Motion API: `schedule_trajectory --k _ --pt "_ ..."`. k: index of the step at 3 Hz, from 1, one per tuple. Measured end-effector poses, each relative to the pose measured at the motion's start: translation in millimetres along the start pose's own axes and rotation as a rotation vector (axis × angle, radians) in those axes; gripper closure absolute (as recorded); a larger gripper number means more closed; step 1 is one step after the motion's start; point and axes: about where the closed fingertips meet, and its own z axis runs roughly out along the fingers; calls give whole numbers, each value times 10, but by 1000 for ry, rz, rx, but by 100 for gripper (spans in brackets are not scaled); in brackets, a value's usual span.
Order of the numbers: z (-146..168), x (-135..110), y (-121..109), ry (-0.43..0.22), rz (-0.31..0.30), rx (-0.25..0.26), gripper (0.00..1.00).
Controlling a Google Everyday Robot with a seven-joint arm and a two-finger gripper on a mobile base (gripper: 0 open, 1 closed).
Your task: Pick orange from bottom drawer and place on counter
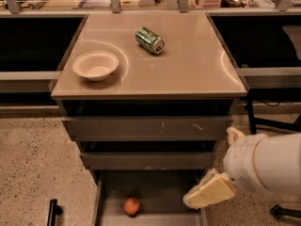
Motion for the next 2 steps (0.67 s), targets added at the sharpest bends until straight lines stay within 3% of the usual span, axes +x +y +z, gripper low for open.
schedule_trajectory --k 1,2 --pt "776 450 400 -37 114 -99 0" --pt "1062 677 430 -45 165 -114 0"
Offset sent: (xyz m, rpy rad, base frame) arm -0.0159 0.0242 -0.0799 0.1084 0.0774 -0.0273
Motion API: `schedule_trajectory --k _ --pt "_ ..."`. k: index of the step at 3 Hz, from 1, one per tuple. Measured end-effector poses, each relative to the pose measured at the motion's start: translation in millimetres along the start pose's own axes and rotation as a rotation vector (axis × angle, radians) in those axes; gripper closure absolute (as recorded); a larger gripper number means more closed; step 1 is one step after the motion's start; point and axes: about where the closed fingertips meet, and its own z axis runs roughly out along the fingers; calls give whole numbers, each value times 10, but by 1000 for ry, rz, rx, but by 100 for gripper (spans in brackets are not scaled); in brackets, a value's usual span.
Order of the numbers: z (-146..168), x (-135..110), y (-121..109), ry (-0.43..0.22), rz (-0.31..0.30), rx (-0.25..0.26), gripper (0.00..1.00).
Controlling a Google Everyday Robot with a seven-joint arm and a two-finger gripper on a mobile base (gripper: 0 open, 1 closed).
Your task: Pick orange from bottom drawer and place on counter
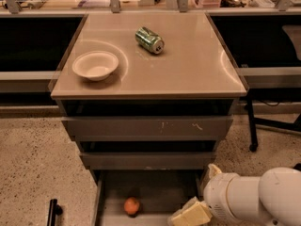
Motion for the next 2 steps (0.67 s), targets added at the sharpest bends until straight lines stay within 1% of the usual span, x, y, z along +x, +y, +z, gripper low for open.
schedule_trajectory --k 1,2 --pt "-31 5 15 9 -1 16 0" --pt "164 222 -94 -23 46 26 0"
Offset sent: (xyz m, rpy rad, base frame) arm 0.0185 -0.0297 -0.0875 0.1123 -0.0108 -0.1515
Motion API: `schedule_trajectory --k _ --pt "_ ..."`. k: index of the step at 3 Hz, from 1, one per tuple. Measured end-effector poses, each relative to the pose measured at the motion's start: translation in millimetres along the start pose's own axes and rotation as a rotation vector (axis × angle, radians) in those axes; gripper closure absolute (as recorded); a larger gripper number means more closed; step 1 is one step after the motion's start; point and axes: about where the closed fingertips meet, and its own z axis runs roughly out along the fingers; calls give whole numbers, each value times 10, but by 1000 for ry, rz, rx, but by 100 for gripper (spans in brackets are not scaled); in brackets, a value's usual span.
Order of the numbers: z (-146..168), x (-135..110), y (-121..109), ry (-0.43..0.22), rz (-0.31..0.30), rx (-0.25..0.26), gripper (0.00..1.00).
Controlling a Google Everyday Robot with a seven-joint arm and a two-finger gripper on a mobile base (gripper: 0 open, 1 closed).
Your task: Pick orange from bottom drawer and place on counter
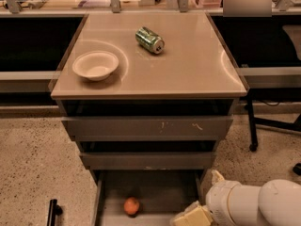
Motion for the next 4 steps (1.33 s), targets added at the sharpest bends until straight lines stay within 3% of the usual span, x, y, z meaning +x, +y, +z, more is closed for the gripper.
schedule_trajectory --k 1,2,3,4 --pt "361 77 -295 -85 15 -11 0" --pt "743 306 -542 -137 84 -63 0" --pt "981 472 -449 -144 137 -122 0" --pt "1080 474 -489 -170 135 -131 0"
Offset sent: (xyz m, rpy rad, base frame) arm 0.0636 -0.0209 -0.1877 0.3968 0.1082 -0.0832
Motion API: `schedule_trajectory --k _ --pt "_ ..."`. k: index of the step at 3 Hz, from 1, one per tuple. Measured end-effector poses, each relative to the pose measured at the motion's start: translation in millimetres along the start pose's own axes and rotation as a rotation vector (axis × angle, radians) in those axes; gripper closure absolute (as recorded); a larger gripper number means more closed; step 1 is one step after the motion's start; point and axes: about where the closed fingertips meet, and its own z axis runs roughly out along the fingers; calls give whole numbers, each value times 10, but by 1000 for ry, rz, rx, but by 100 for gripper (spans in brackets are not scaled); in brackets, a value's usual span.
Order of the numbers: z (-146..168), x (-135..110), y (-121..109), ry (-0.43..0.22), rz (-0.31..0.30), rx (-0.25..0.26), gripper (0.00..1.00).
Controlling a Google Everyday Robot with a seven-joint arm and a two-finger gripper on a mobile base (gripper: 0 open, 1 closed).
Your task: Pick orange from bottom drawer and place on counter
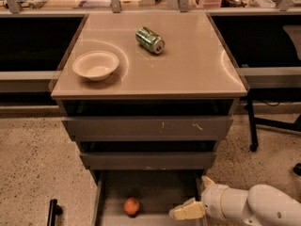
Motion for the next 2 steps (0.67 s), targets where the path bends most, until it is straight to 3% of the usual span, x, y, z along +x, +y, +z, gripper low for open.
schedule_trajectory --k 1,2 --pt "402 19 -85 -27 -48 -80 0" --pt "908 148 -167 -97 -76 -189 0"
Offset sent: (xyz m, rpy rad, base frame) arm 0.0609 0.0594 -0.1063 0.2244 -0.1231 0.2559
